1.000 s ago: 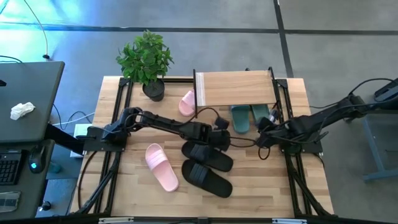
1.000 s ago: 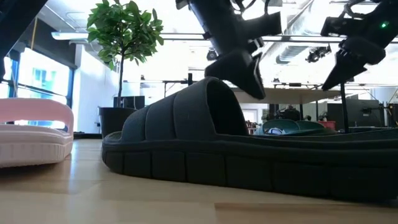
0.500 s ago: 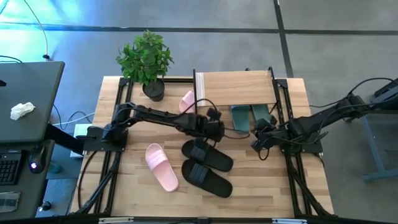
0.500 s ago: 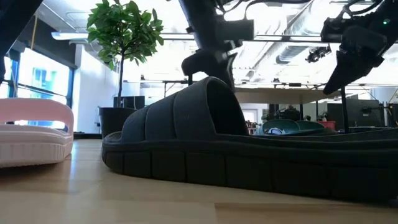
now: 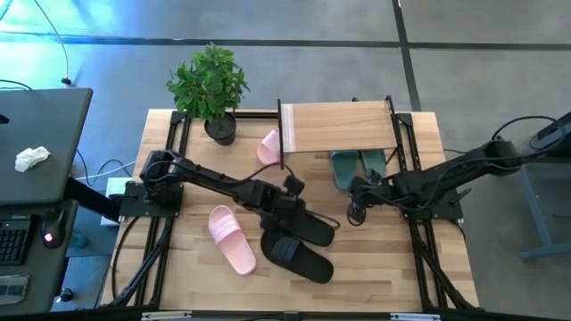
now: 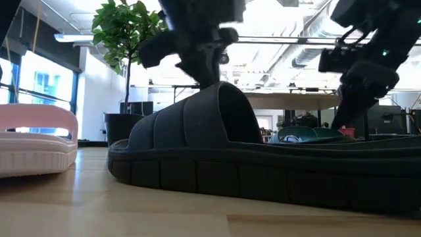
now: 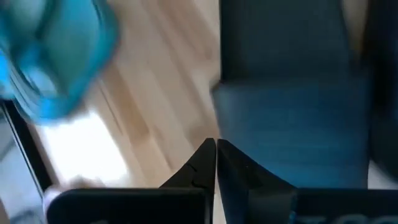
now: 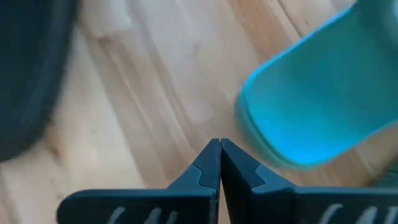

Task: Pick and place slides into the shelf
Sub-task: Put the green slide under the shelf

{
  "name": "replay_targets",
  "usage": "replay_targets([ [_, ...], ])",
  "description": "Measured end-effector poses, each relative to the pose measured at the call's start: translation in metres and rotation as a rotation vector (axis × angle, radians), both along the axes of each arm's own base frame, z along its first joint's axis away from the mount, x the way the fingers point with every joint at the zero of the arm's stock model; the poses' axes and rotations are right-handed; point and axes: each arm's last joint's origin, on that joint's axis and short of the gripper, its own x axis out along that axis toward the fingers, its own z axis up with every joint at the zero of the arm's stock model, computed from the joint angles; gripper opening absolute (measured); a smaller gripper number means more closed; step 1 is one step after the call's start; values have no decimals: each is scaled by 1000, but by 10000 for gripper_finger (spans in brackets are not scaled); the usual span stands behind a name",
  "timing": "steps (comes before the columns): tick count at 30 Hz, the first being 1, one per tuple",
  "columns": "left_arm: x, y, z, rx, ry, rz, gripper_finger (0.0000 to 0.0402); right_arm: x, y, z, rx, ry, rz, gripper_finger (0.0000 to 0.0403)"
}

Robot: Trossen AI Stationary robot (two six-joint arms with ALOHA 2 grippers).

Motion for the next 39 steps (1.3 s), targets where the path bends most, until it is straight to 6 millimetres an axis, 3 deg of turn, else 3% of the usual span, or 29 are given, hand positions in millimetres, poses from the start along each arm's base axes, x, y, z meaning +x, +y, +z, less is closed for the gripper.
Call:
replay_targets([
  [10, -7, -6, 8, -5, -28, -12, 5, 20, -20, -24, -20, 68, -37, 0],
  [20, -10, -5, 7, 5, -1, 5, 5, 20, -43, -28, -50, 86, -189, 0],
  [27, -14, -5, 9, 13, 16, 9, 5, 17, -46, -29, -37, 107, -204, 0],
  [39, -16, -3, 9, 56, 34, 38, 5, 39, -47, -18, -34, -117, -79, 0],
])
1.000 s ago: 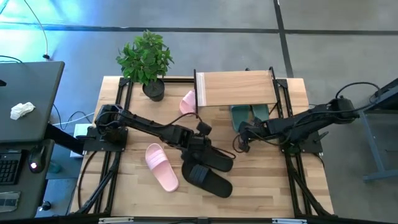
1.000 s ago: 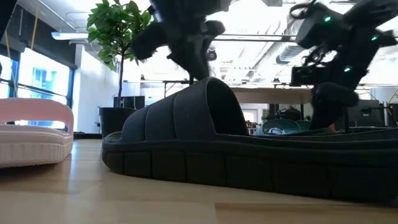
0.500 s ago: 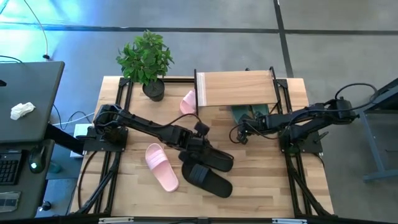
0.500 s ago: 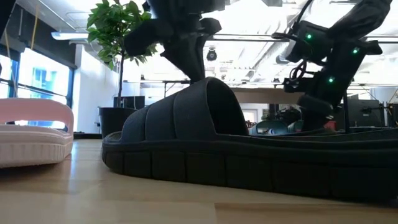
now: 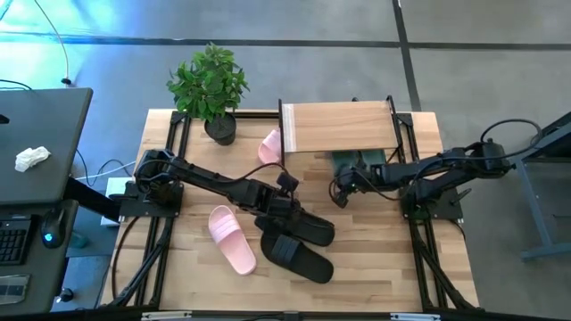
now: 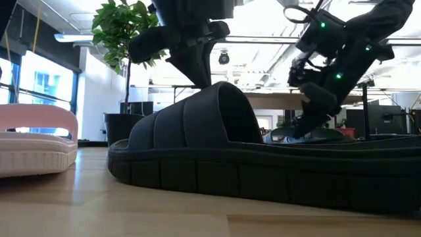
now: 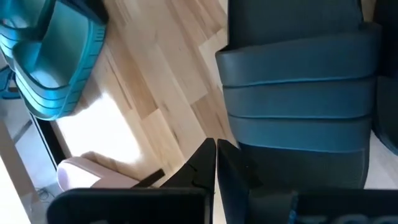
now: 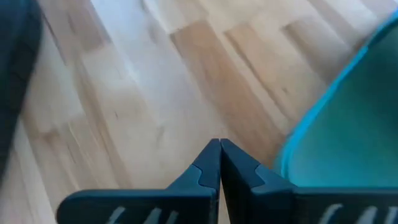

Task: Pick and place slides into the shelf
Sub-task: Put the green slide under the shelf, then put the top pink slide under the shelf

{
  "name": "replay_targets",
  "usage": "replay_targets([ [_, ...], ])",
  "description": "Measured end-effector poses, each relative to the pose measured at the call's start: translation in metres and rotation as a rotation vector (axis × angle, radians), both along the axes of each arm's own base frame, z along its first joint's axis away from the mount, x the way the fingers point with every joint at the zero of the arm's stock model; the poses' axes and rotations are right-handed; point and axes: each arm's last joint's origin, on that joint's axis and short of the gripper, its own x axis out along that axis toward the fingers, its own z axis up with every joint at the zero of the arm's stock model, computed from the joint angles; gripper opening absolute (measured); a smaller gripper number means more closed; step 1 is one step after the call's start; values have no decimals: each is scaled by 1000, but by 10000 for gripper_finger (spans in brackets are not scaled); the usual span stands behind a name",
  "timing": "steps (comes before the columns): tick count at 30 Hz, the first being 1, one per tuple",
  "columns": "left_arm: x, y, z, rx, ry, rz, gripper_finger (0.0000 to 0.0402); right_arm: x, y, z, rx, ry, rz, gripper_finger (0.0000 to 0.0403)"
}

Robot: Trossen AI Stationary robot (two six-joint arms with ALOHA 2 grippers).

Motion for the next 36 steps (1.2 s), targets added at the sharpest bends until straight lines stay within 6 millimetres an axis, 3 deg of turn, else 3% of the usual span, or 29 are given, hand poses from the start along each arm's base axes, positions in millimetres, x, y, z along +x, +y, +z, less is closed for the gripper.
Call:
replay_targets([
  [8, 0, -3, 0, -35, -10, 4, 5, -6, -18, -5, 8, 67, -49, 0],
  [17, -4, -26, 1, -78, 7, -68, 5, -9, -22, -5, -3, 89, -84, 0],
  [26, -24, -28, 3, 3, 107, 50, 5, -3, -16, -2, 26, 33, -6, 0],
  [32, -40, -19, 3, 192, 178, 213, 5, 3, -6, 2, 35, 6, 108, 0],
  [36, -52, -14, -7, 318, 201, 247, 5, 5, 1, 3, 56, -4, 144, 0],
])
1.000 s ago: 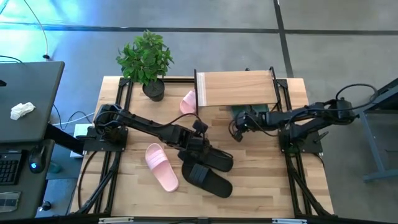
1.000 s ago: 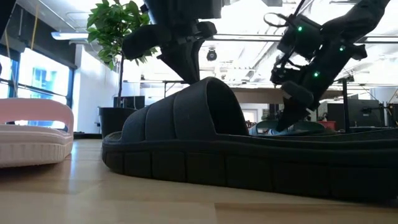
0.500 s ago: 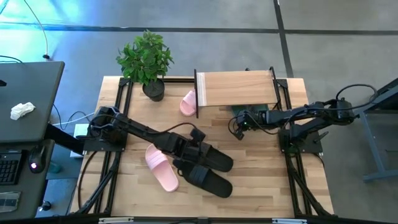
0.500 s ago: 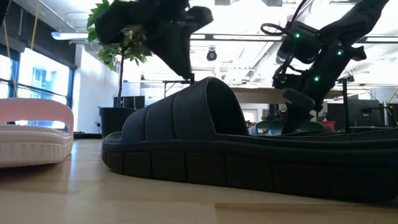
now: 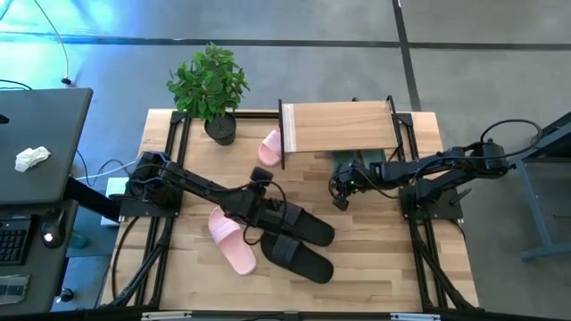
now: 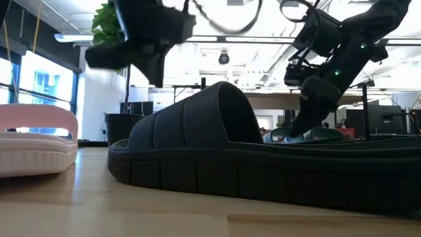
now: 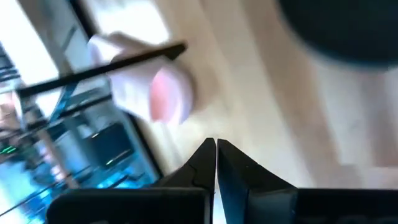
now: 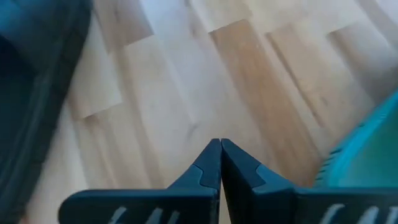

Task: Pick and place slides into the shelf
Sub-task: Put the top pink slide under the shelf

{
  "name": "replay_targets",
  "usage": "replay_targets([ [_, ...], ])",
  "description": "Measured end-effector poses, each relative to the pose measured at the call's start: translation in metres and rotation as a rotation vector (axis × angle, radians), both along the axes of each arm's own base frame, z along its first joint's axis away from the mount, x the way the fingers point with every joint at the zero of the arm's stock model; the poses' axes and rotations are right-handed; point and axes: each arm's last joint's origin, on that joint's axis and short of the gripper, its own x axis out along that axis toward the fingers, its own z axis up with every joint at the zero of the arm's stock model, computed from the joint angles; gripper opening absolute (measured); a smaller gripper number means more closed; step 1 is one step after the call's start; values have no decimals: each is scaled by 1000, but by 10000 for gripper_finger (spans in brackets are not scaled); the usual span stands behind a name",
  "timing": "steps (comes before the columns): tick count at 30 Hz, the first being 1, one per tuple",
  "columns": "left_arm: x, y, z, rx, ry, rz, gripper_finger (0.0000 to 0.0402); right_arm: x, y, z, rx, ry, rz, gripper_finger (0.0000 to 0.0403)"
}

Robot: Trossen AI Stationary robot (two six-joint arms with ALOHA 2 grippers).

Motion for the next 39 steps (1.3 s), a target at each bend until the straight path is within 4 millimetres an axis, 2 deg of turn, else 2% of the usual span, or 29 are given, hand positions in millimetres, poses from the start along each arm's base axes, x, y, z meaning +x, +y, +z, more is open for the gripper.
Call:
replay_targets([
  [6, -31, 21, -27, 100, -40, 45, 5, 0, 11, -1, -6, 11, 61, 0],
  [9, -49, 37, -38, 80, -123, 60, 5, 0, 16, -1, -13, 13, 91, 0],
  [13, -67, 58, -52, -19, -252, -9, 5, 0, 21, 0, -15, 12, 109, 0],
  [19, -76, 88, -56, -1, -407, -149, 5, 0, 22, 0, -16, 10, 115, 0],
  [27, -77, 114, -66, -144, -357, -282, 10, 1, 22, 0, -41, 7, 129, 0],
  [30, -78, 119, -66, -146, -350, -279, 39, 1, 22, 1, -45, 1, 135, 0],
  [39, -80, 124, -66, -66, -269, -317, 196, 2, 22, 1, -67, -2, 150, 0],
])
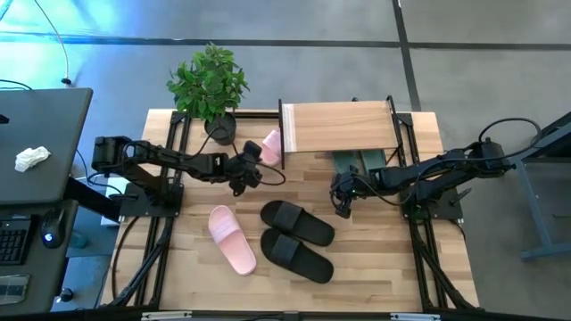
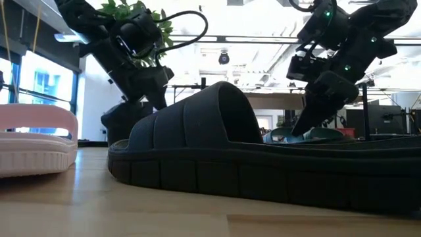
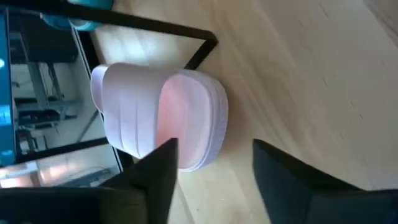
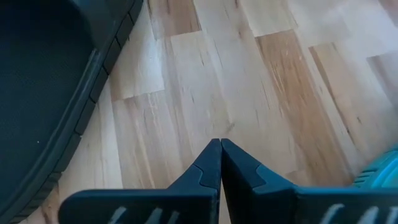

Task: Pick and place slides into the shelf
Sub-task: Put the top pink slide under the shelf

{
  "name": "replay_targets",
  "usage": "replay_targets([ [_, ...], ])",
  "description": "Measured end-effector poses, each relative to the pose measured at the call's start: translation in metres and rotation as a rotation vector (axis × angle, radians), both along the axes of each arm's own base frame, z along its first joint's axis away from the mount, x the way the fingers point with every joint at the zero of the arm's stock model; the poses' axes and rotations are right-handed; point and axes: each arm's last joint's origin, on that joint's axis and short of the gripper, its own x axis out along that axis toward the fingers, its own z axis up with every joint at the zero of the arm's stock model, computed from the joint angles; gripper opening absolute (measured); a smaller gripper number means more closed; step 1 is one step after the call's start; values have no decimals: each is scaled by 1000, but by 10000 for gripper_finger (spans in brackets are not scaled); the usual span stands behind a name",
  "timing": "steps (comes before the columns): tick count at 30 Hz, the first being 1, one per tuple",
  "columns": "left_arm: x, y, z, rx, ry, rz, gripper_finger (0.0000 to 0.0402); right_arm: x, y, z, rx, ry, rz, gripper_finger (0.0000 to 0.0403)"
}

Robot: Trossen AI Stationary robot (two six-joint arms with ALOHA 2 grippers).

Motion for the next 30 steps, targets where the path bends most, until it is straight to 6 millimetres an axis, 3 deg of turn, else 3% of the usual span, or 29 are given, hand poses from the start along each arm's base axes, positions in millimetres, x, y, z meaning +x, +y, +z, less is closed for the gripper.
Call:
replay_targets([
  [4, 6, 2, -2, 27, -25, -33, 231, 0, -1, 0, -24, -2, -7, 0],
  [8, 13, 3, -15, 49, 27, -67, 237, 1, -1, 1, -32, -9, 2, 0],
  [11, 15, 5, -27, 83, 111, -55, 231, 1, -1, 1, -32, -9, 3, 0],
  [21, 28, 15, -51, 167, 136, -57, 207, 1, -1, 1, -40, -10, 1, 0],
  [30, 29, 21, -54, 190, 123, -23, 175, 1, -1, 1, -40, -11, 0, 0],
])
